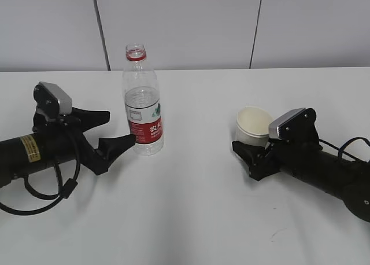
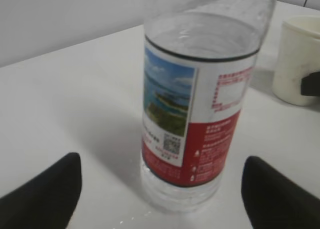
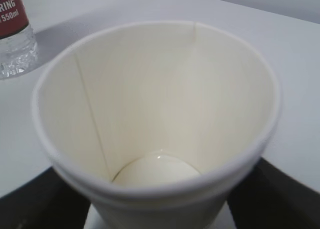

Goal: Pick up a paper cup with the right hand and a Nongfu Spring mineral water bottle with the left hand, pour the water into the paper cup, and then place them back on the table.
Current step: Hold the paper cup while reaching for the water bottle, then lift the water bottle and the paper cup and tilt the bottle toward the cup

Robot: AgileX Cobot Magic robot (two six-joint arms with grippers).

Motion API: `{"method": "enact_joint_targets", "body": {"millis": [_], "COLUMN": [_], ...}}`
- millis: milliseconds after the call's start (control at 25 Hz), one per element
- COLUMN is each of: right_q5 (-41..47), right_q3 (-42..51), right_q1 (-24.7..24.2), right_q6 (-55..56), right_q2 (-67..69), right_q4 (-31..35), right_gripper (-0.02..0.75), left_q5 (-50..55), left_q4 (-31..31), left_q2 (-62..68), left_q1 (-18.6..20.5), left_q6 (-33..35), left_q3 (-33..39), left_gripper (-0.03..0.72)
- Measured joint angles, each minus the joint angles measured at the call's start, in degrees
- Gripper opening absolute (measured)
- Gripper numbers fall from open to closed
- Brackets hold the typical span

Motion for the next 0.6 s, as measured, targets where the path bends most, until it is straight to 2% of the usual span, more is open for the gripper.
{"method": "enact_joint_targets", "body": {"millis": [240,600], "right_q5": [0.0,0.0], "right_q3": [0.0,-0.04], "right_q1": [0.0,0.0], "right_q6": [0.0,0.0], "right_q2": [0.0,0.0], "right_q4": [0.0,0.0], "right_gripper": [0.556,0.556], "left_q5": [0.0,-0.18], "left_q4": [0.86,-0.94], "left_q2": [1.49,4.32], "left_q1": [-2.95,-4.65], "left_q6": [-0.21,-0.54], "left_q3": [-2.25,-6.71], "left_gripper": [0.594,0.594]}}
